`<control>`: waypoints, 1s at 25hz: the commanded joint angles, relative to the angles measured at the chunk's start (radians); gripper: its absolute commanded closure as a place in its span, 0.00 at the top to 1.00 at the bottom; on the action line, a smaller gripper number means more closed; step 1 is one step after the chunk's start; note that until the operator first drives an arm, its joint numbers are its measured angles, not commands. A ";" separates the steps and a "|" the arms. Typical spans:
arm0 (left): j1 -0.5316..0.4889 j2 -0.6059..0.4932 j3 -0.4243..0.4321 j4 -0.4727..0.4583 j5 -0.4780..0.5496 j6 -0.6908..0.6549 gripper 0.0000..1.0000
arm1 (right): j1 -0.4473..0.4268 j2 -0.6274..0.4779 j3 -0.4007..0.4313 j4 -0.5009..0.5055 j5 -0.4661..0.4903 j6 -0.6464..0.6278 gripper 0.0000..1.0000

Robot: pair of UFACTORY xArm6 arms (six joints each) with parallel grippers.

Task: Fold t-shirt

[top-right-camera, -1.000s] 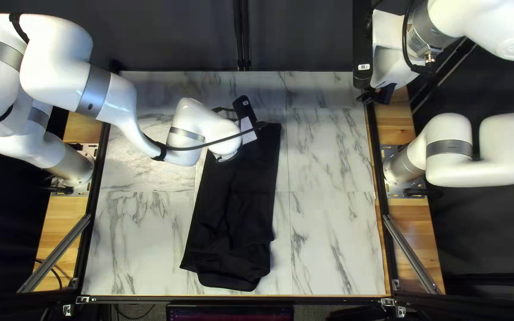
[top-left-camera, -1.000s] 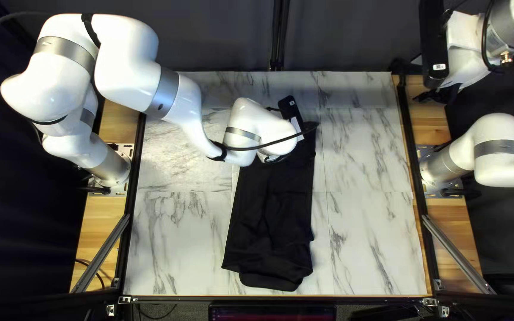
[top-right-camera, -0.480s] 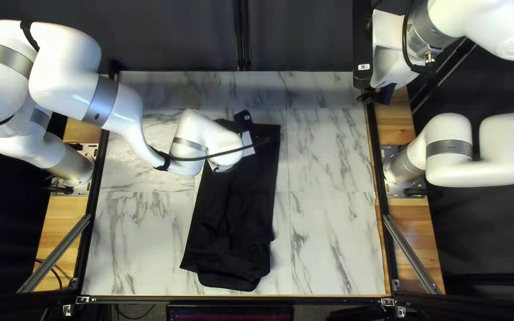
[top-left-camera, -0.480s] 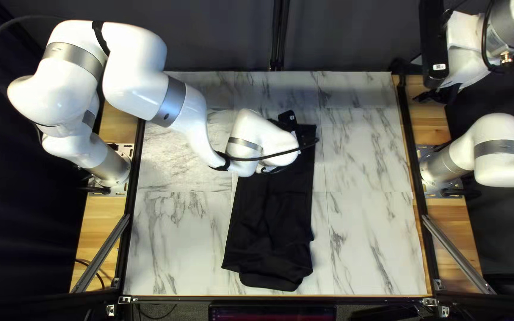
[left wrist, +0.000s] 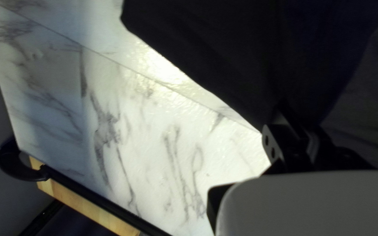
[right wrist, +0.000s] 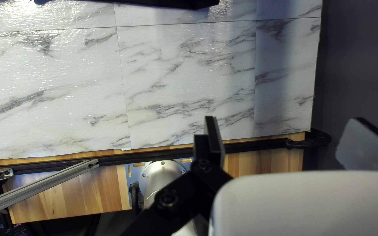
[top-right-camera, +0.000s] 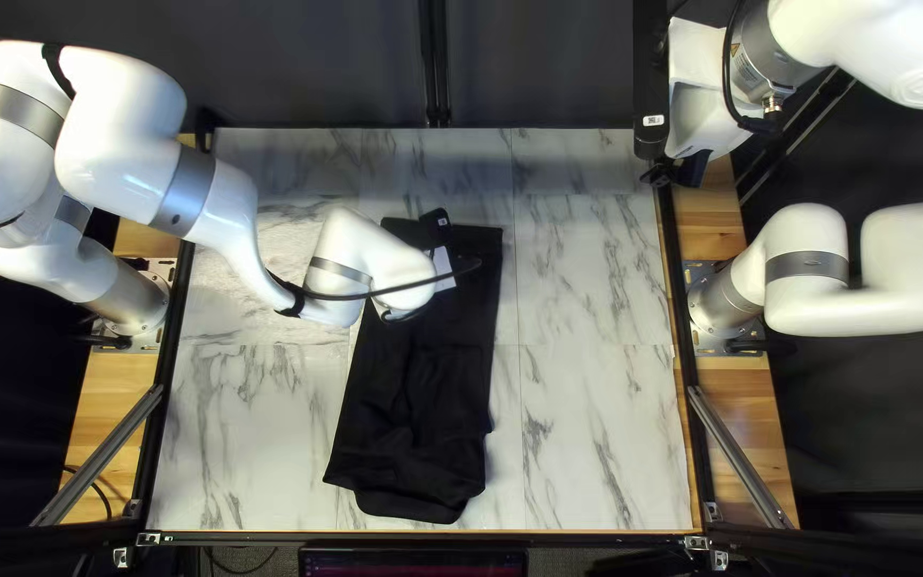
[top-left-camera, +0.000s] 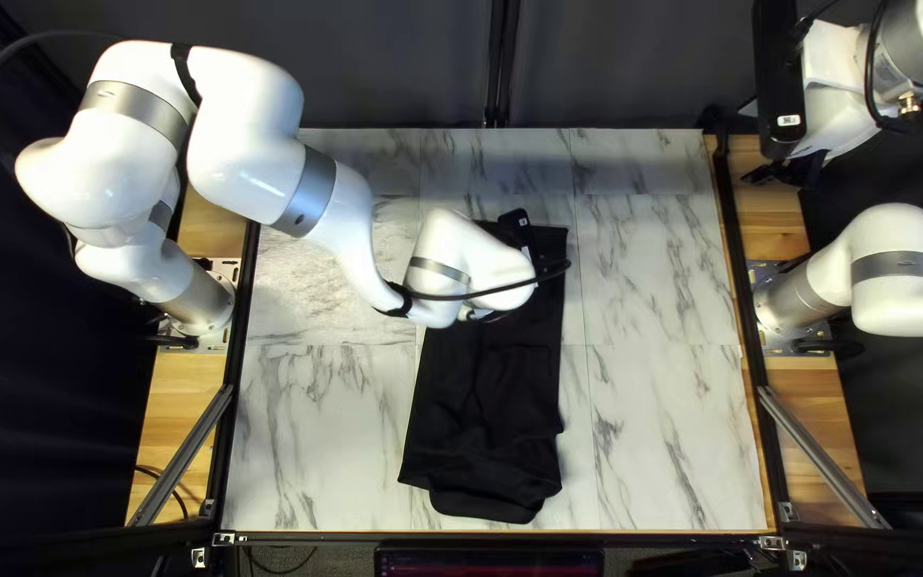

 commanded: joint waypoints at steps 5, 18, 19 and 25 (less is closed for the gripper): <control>-0.015 0.058 -0.062 0.093 -0.034 -0.029 1.00 | 0.000 0.000 0.000 0.000 0.000 0.000 1.00; 0.042 0.057 -0.078 0.142 -0.160 0.270 1.00 | 0.000 0.000 0.000 0.000 0.000 0.000 1.00; 0.059 0.034 -0.037 0.110 -0.212 0.386 1.00 | 0.000 0.000 0.000 0.000 0.000 0.000 1.00; 0.079 -0.021 0.066 0.004 -0.329 0.795 1.00 | 0.000 0.000 0.000 0.000 0.000 0.000 1.00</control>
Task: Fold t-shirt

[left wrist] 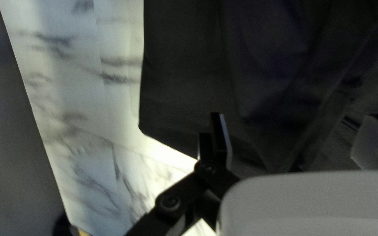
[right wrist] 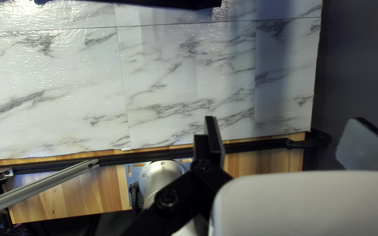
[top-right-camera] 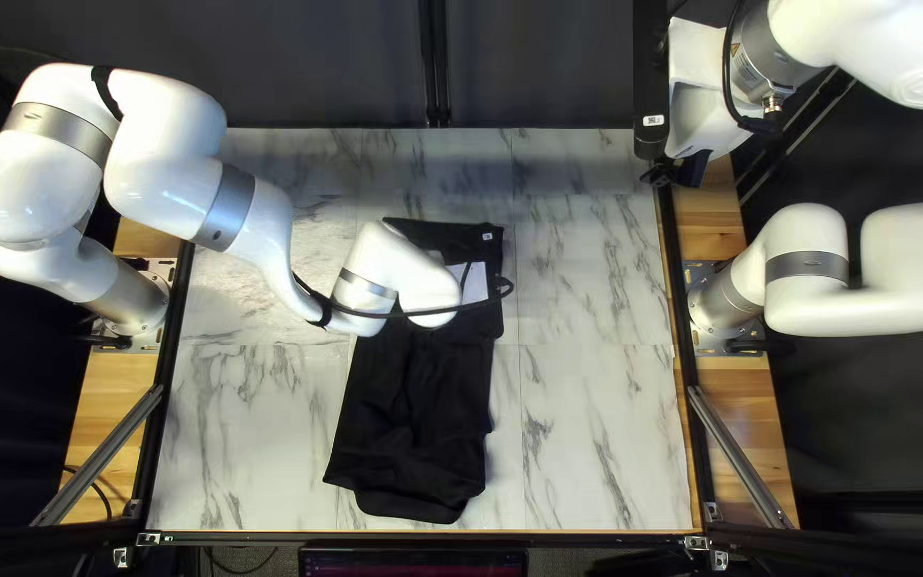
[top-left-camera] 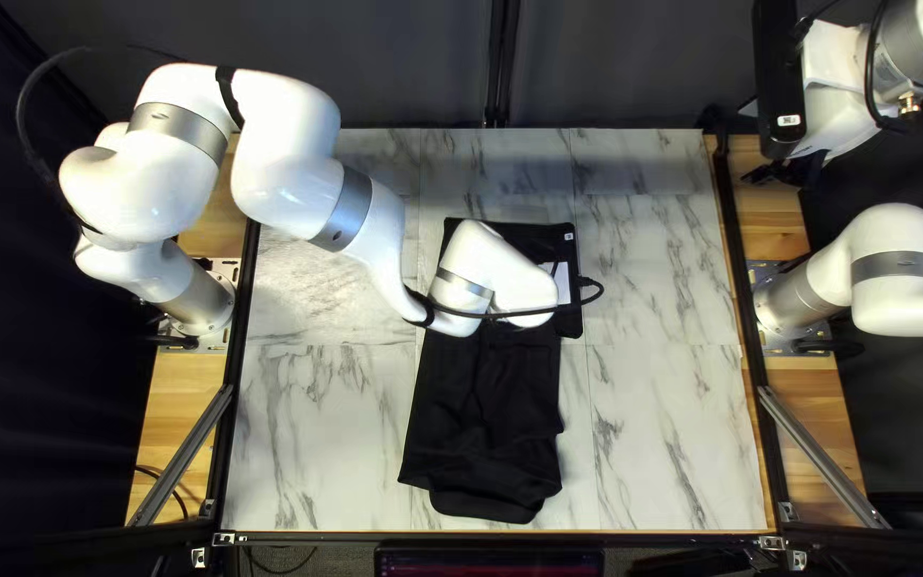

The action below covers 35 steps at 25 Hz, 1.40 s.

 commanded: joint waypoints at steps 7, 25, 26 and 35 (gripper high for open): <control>0.006 -0.009 0.055 -0.062 -0.113 0.394 1.00 | 0.000 0.000 0.000 0.000 0.000 0.000 1.00; 0.001 0.020 0.024 0.068 -0.086 0.254 0.00 | 0.000 0.000 0.000 0.000 0.000 0.000 1.00; -0.002 0.020 0.022 0.067 -0.084 0.253 0.01 | 0.000 0.000 0.000 0.000 0.000 0.000 1.00; -0.012 0.027 -0.023 0.027 -0.104 0.227 0.00 | 0.000 0.000 0.000 0.000 0.000 0.000 1.00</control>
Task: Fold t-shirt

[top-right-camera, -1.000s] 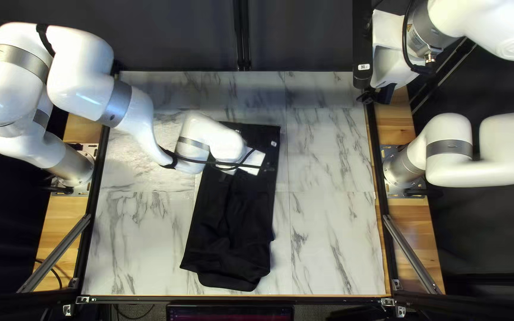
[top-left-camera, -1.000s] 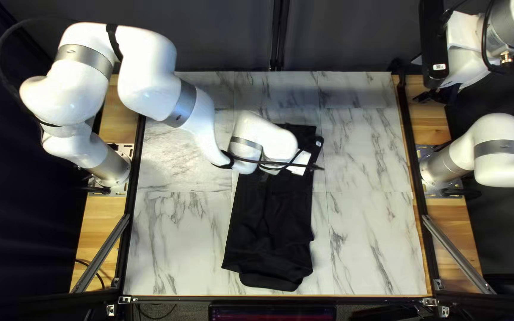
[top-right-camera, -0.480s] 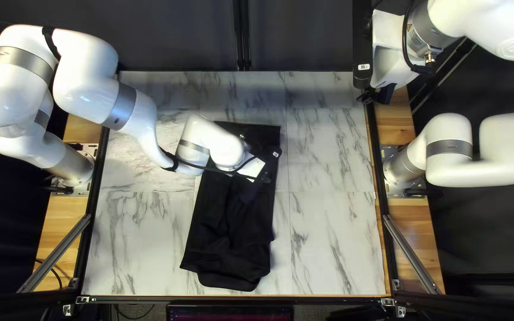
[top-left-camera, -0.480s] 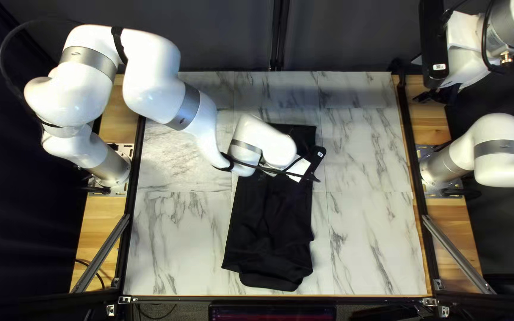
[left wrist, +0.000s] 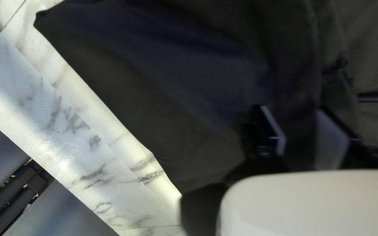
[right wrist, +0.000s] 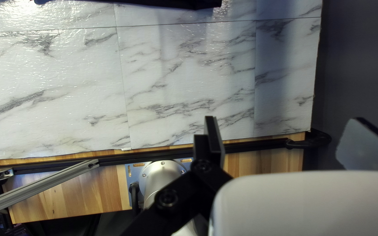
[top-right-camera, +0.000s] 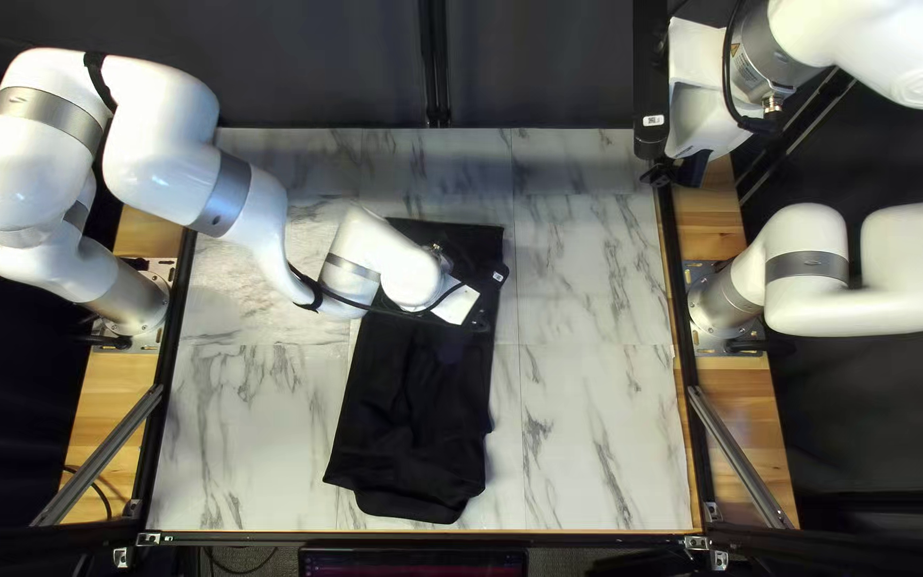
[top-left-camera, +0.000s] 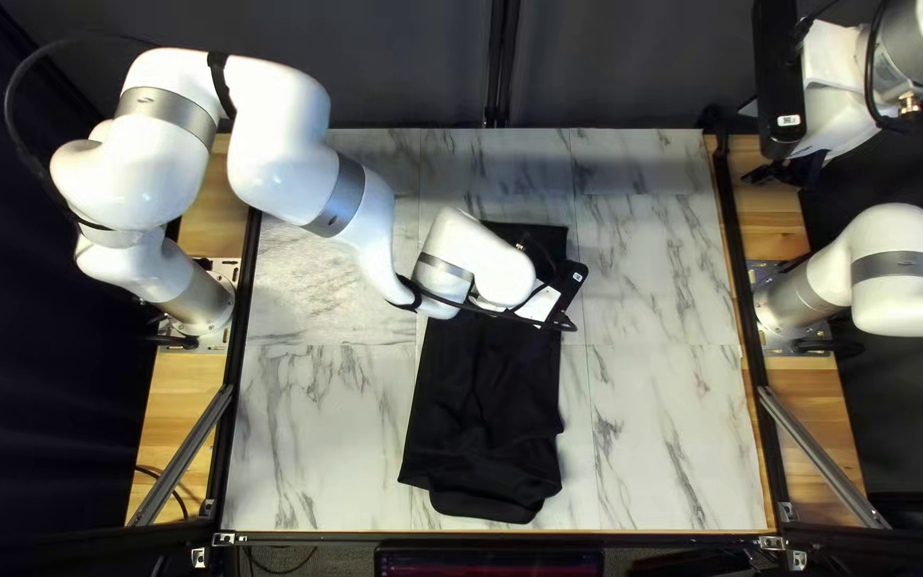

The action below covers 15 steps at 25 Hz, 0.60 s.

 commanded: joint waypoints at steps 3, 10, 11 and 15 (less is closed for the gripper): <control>0.006 -0.033 0.027 -0.051 -0.060 -0.018 0.00 | 0.000 0.000 0.000 0.000 0.000 0.000 1.00; 0.016 -0.087 0.114 -0.186 -0.196 0.017 0.00 | 0.000 0.000 0.000 0.000 0.000 0.000 1.00; 0.016 -0.090 0.121 -0.201 -0.208 0.026 0.00 | 0.000 0.000 0.000 0.000 0.000 0.000 1.00; 0.031 -0.070 0.115 -0.258 -0.230 0.084 0.35 | 0.000 0.000 0.000 0.000 0.000 0.000 1.00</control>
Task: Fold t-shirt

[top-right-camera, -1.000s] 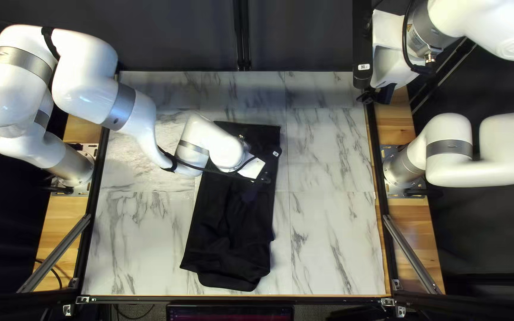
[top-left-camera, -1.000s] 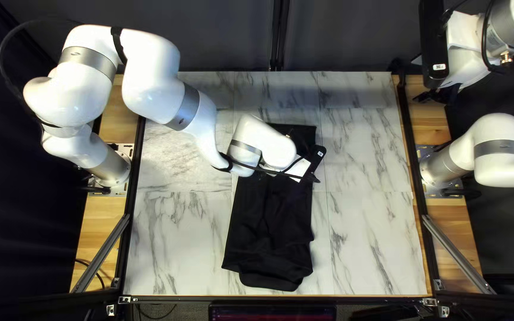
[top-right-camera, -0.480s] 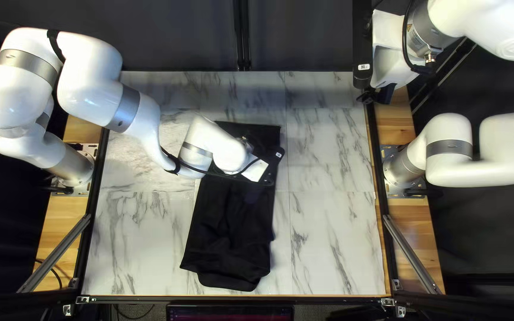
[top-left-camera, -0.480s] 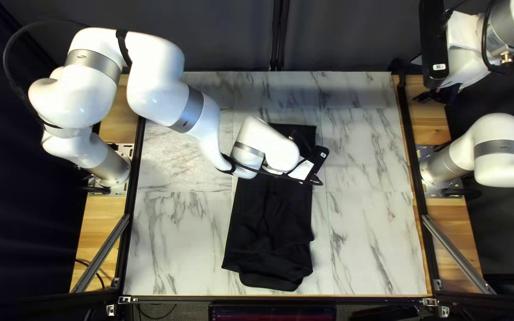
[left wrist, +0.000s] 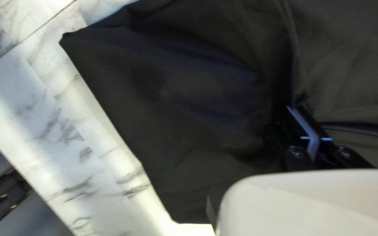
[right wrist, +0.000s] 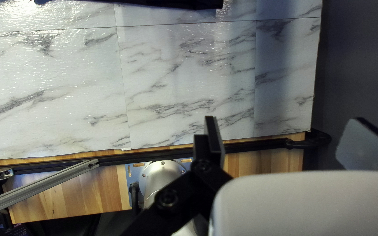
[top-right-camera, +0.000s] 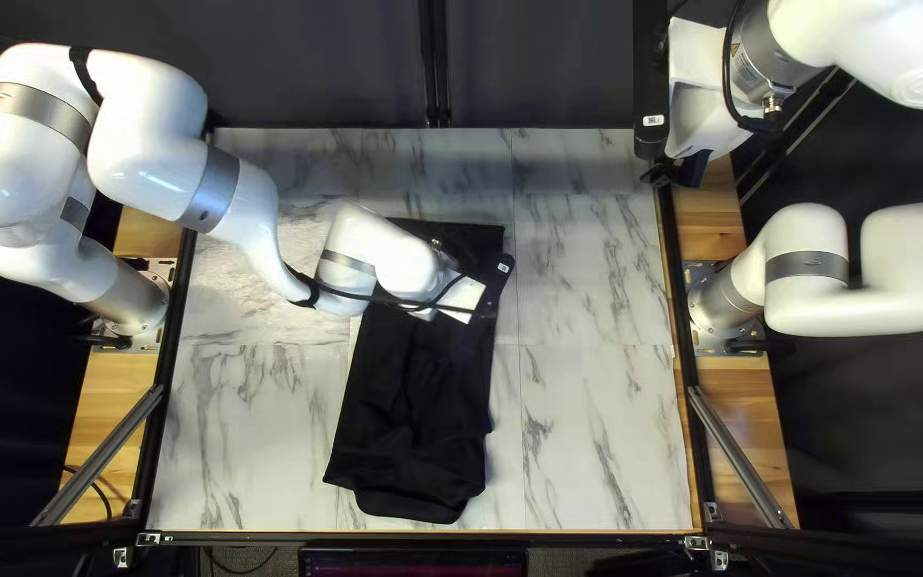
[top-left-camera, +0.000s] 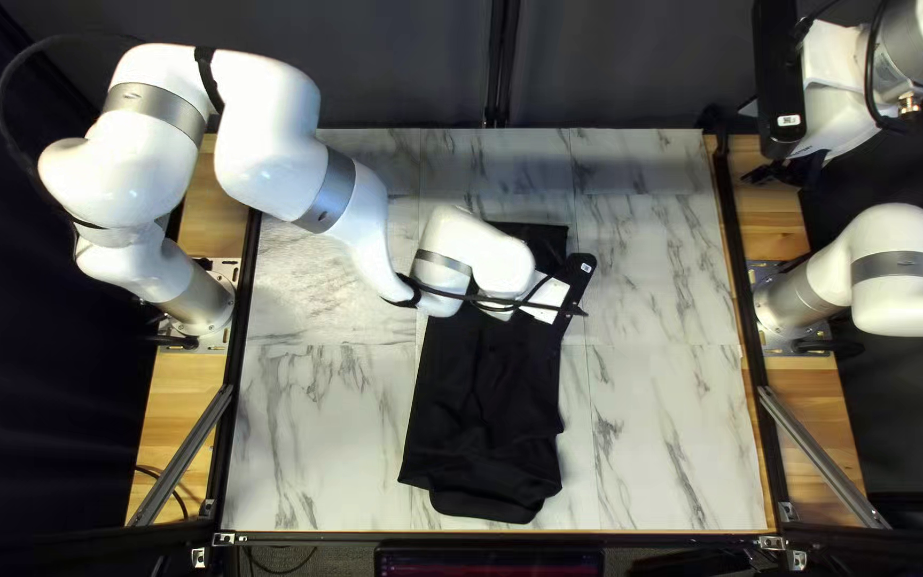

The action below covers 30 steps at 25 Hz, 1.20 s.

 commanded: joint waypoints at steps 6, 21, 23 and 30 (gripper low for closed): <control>0.003 0.019 -0.055 -0.009 0.053 -0.005 1.00 | 0.000 0.000 0.000 0.000 0.000 0.000 1.00; 0.087 -0.410 0.165 -0.120 0.214 0.005 1.00 | 0.000 0.000 0.000 0.000 0.000 0.000 1.00; 0.110 -0.479 0.189 -0.152 0.261 0.019 1.00 | 0.000 0.000 0.000 0.000 0.000 0.000 1.00; 0.237 -0.605 0.160 -0.267 0.463 0.102 1.00 | 0.000 0.000 0.000 0.000 0.000 0.000 1.00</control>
